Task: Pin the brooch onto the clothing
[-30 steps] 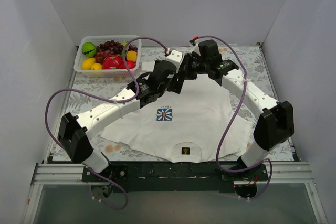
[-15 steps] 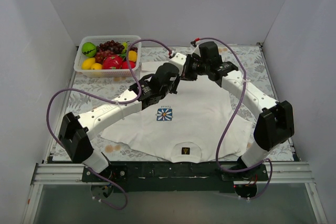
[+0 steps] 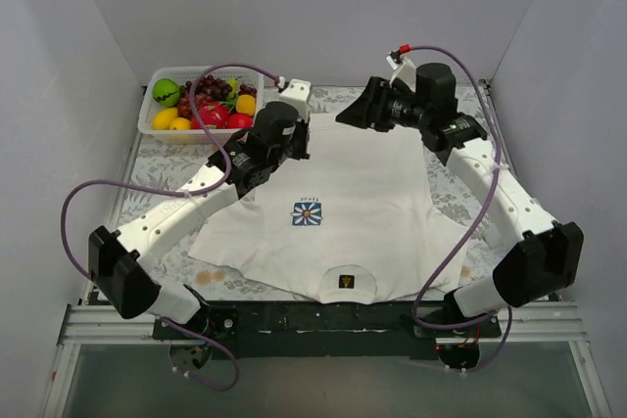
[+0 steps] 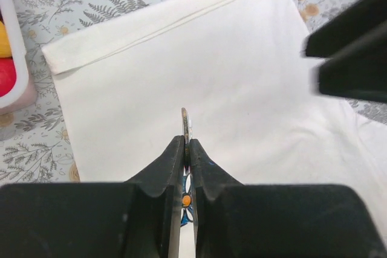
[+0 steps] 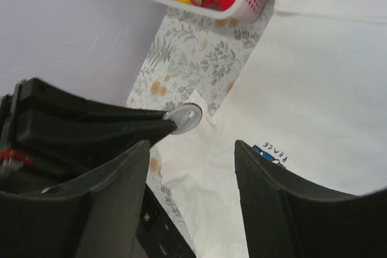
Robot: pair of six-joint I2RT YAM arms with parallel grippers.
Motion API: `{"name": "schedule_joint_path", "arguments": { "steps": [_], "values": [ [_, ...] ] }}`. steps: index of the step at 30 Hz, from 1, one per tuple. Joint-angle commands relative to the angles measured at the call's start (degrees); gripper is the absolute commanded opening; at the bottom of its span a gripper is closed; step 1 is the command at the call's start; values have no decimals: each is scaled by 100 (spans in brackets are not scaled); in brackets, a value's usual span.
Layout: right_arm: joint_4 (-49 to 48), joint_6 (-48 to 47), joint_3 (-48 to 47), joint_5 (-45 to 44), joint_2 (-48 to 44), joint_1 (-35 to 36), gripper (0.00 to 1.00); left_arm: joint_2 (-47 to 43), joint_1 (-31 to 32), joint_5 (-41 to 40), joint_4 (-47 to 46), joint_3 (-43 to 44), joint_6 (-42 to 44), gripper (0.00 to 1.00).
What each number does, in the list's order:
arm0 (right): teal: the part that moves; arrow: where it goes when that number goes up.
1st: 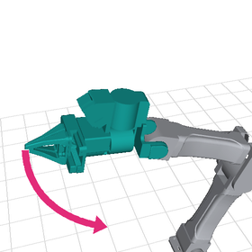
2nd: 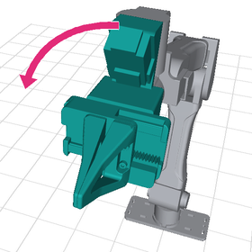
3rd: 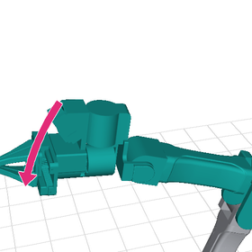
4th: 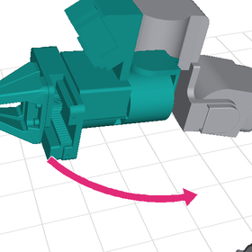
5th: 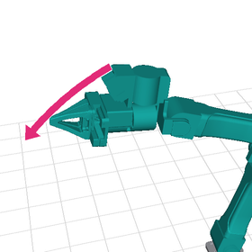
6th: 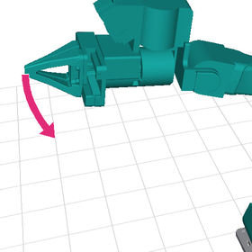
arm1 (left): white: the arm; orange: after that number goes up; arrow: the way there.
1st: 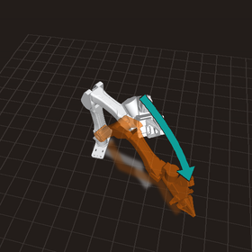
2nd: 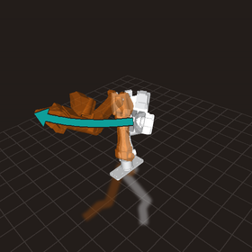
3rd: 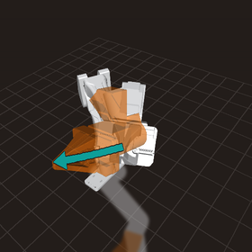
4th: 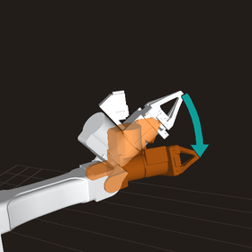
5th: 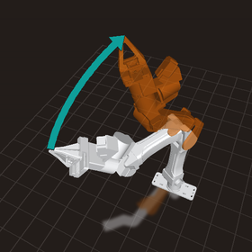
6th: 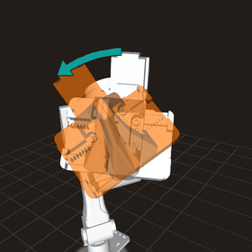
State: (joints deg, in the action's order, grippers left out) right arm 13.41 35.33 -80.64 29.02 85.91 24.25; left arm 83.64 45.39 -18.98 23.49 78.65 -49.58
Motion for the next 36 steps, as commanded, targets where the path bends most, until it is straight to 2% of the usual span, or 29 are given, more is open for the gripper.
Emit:
{"name": "schedule_joint_path", "arguments": {
  "steps": [1,4,5,7,8,11,15,20,25,36],
  "values": [
    [-611,-886,21,420,-654,-227,71,-760,-485,1252,25,27,-271,0],
    [-1146,-1028,320,876,-900,-271,73,-1042,-898,1949,-46,1,-429,0],
    [-1278,-1002,425,1208,-979,-280,74,-1155,-996,2586,-133,-16,-490,0],
    [-1953,-967,697,1501,-1041,-281,74,-1253,-1250,3117,-230,-78,-604,0],
    [-2139,-915,768,1641,-1058,-280,74,-1271,-1321,3694,-335,-96,-631,0],
    [-2667,-800,953,2282,-1085,-280,74,-1315,-1453,4575,-511,-105,-763,0],
    [-3089,-677,1033,2626,-1094,-272,73,-1289,-1524,5455,-713,-78,-895,0],
    [-3774,-299,1147,2916,-1094,-254,70,-1218,-1594,5949,-863,-17,-1001,0],
    [-4004,-132,1173,3066,-1032,-219,62,-1104,-1621,6336,-898,54,-1071,0],
    [-4645,342,1384,3295,-909,-78,52,-1174,-1629,6117,-1417,-113,-1370,0]
  ]
}}
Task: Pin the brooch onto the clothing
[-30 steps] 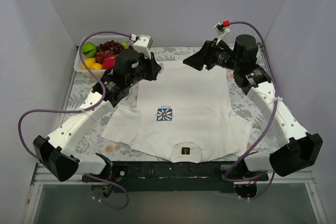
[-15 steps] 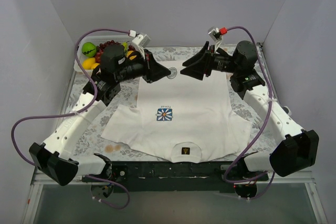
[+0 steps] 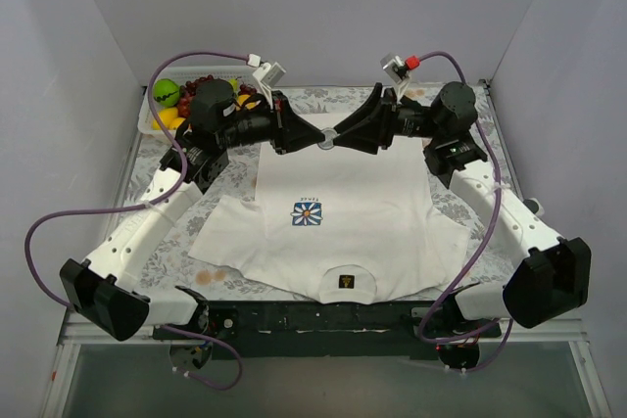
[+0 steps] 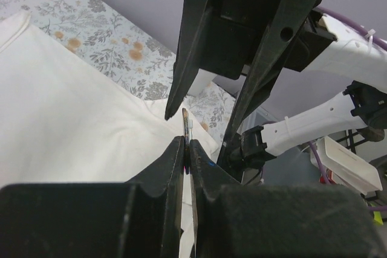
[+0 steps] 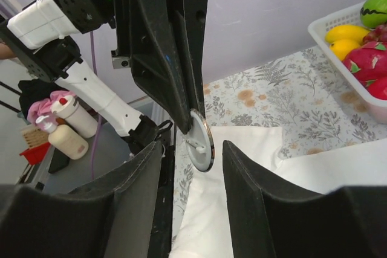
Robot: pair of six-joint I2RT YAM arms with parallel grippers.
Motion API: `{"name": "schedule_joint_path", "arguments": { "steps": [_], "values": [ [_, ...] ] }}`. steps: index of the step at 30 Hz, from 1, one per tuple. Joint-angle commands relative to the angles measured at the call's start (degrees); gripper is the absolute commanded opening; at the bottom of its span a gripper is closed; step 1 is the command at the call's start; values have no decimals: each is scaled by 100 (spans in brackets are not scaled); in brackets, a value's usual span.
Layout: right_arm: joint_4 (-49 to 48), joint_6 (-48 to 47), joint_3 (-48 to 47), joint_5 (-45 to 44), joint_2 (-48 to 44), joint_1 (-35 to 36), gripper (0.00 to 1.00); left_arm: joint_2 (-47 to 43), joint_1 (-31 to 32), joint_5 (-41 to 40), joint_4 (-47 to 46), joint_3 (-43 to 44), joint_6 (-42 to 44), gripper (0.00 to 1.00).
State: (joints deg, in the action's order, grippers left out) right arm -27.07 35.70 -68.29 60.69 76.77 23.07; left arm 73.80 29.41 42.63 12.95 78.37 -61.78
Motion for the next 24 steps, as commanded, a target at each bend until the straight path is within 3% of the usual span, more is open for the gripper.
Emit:
{"name": "schedule_joint_path", "arguments": {
  "steps": [1,4,8,11,14,19,24],
  "values": [
    [-711,358,228,58,-22,40,52,-199,-23,-53,-389,-94,-159,0],
    [-974,673,368,-293,-110,40,52,-305,-32,-150,-609,-242,-264,0],
    [-2361,1491,738,-566,-119,40,52,-480,-32,-247,-1101,-506,-484,0],
    [-2994,1983,756,-523,21,66,45,-489,-32,-212,-1250,-585,-546,0],
    [-3068,2143,686,-339,127,84,37,-498,-32,-220,-1462,-665,-634,0],
    [-3032,2107,765,-443,75,163,36,-542,-32,-272,-1813,-805,-757,0],
    [-3102,2125,809,-496,57,198,28,-612,-32,-378,-2086,-955,-853,0]
  ]
}}
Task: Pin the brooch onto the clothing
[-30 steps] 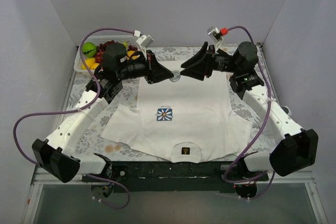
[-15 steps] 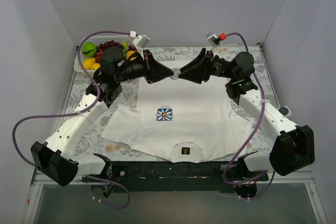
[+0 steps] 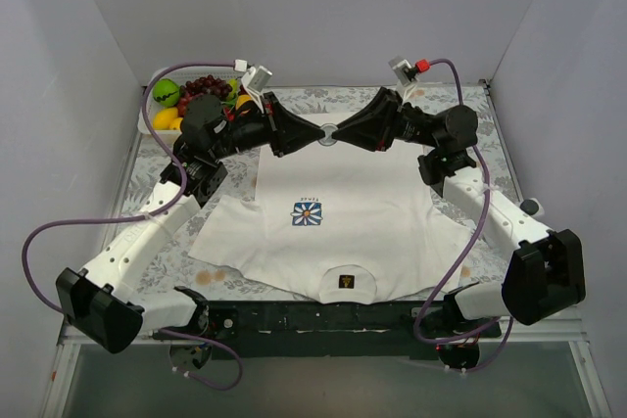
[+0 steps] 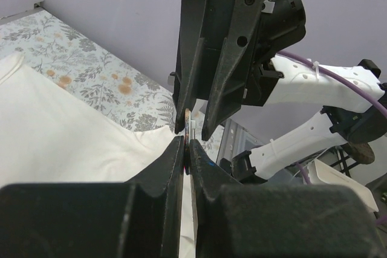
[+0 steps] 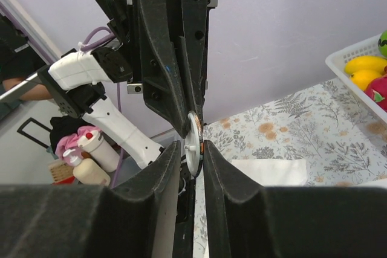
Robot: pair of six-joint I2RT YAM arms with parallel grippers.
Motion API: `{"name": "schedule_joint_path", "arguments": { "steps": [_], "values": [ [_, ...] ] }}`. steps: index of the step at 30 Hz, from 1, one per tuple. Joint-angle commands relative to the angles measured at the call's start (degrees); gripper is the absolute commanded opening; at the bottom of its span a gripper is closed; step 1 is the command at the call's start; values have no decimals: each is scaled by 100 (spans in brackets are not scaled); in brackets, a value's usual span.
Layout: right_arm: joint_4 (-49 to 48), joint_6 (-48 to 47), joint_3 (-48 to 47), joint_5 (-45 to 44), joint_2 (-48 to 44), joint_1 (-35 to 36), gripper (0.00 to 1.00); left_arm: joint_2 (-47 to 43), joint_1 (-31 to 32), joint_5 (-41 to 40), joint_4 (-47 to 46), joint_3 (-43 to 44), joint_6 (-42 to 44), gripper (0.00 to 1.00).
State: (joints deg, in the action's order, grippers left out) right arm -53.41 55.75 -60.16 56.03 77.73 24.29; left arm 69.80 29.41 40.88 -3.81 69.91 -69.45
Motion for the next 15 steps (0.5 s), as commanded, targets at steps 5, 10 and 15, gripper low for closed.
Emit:
{"name": "schedule_joint_path", "arguments": {
  "steps": [5,10,15],
  "values": [
    [-460,138,-118,-22,31,84,6,-204,-32,-169,-550,-171,-165,0],
    [170,-387,-478,267,181,84,1,-195,-32,-159,-288,-31,-43,19],
    [2358,-1872,-1357,751,426,58,1,-116,-32,-370,896,505,581,65]
  ]
}}
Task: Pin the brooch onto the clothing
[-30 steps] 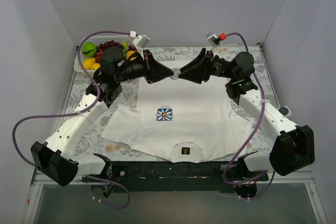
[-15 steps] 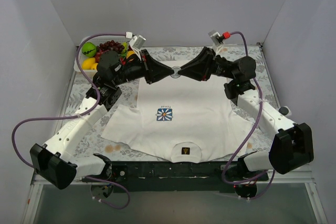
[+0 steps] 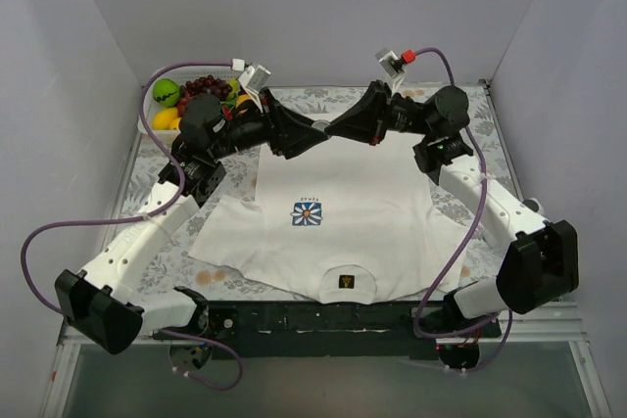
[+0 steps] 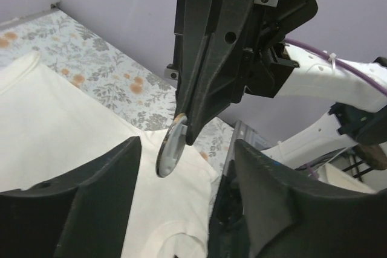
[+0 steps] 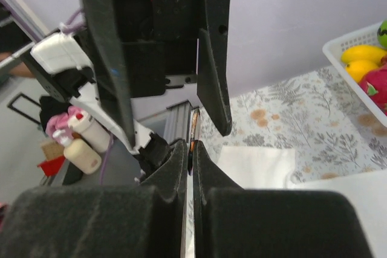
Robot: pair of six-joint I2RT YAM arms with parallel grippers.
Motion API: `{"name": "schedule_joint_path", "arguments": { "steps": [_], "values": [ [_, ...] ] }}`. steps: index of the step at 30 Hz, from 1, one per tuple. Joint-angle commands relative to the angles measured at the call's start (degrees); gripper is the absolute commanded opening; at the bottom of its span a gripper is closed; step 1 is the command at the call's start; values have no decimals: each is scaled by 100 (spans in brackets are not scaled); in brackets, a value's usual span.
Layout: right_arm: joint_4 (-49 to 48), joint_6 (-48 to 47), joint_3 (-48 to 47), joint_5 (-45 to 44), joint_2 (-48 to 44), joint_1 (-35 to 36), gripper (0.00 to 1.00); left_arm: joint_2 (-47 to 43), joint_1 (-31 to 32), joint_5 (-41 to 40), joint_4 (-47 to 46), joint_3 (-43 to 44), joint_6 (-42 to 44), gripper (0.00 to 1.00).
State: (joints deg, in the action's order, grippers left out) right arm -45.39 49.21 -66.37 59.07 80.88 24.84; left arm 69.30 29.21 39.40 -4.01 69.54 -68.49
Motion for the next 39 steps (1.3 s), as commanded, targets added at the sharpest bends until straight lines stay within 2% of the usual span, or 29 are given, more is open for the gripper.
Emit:
{"name": "schedule_joint_path", "arguments": {
  "steps": [1,3,6,7,14,19,29,33,34,39],
  "values": [
    [1829,-1699,-850,578,138,-5,1,-13,-12,-248,1085,648,573,68],
    [2452,-2028,-1114,702,208,-58,1,75,-73,-257,1541,903,801,75],
    [2762,-2302,-1386,1149,366,-137,1,242,-249,67,1815,1088,898,77],
    [2833,-2328,-1466,1429,419,-146,1,286,-302,425,1860,1114,899,78],
    [3317,-2513,-1827,2293,762,-172,1,804,-539,2052,2220,1466,1048,76],
    [3335,-2513,-1810,2346,745,-164,1,1121,-548,2450,2510,1642,1127,71],
    [3448,-2600,-1818,2153,754,-181,1,1279,-548,2292,2440,1598,1110,45],
    [4290,-3250,-2072,1916,806,-181,1,1288,-548,2248,2291,1545,1039,38],
    [4745,-3416,-2134,1811,815,-181,1,1305,-548,2222,2291,1545,1013,34],
    [5733,-4190,-2486,1538,877,-173,1,1367,-548,2239,2124,1466,855,21]
  ]
}}
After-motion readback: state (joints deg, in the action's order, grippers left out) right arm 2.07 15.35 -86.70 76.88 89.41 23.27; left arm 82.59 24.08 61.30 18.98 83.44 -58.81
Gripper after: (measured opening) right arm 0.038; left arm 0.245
